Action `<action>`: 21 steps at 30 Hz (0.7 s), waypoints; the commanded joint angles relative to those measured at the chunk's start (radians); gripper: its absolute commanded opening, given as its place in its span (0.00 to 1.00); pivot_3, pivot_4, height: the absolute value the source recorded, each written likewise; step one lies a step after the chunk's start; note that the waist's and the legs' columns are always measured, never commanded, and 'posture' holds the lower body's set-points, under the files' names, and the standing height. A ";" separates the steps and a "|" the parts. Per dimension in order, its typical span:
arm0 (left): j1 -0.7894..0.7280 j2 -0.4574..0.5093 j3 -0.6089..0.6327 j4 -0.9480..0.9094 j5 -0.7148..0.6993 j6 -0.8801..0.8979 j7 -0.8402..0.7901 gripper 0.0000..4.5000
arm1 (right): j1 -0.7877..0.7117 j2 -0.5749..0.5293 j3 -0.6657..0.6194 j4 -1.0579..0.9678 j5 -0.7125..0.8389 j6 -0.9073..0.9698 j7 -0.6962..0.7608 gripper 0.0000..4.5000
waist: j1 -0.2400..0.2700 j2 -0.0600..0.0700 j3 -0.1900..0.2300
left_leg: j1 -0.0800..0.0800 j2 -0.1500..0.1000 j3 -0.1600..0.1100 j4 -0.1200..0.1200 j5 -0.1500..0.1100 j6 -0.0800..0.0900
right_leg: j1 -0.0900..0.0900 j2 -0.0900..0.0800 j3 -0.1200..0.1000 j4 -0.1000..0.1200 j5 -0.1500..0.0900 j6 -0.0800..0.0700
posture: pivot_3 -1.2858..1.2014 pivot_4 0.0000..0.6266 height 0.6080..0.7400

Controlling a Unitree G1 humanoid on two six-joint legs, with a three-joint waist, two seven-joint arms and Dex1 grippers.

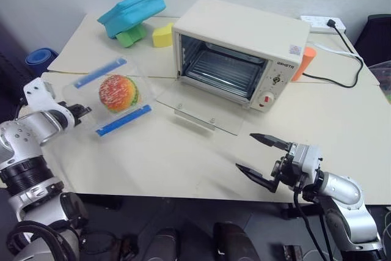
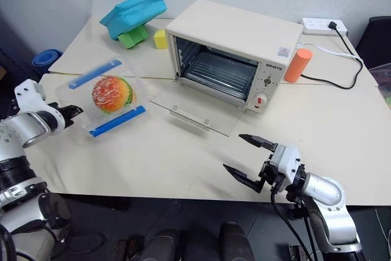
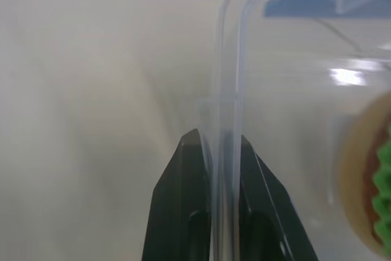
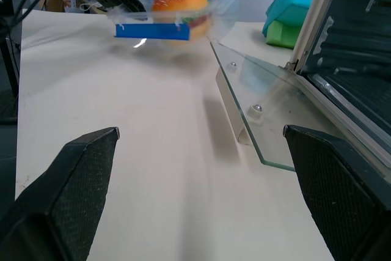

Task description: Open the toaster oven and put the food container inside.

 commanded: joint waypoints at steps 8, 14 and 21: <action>-0.097 0.157 -0.141 0.135 0.030 -0.144 -0.284 0.00 | 0.037 -0.004 -0.027 -0.053 0.007 -0.031 -0.033 1.00 | 0.000 0.000 0.000 | -0.001 0.000 0.000 0.000 0.000 0.000 | 0.000 0.000 0.000 0.000 0.000 0.000 | 0.52 0.24 1.00; -0.347 0.173 -0.397 0.294 0.090 -0.197 -0.544 0.00 | 0.081 -0.019 -0.066 -0.073 0.010 -0.027 -0.053 1.00 | 0.019 -0.002 0.001 | -0.002 0.000 -0.002 0.001 0.000 0.000 | 0.000 0.000 -0.003 0.000 0.000 0.000 | 0.52 0.24 1.00; -0.559 -0.006 -0.613 0.454 0.193 -0.272 -0.687 0.00 | 0.147 -0.017 -0.088 -0.119 0.004 -0.023 -0.087 1.00 | 0.021 -0.002 0.001 | -0.004 -0.003 -0.002 0.004 -0.001 0.003 | 0.000 0.000 -0.004 0.003 0.000 0.000 | 0.52 0.24 1.00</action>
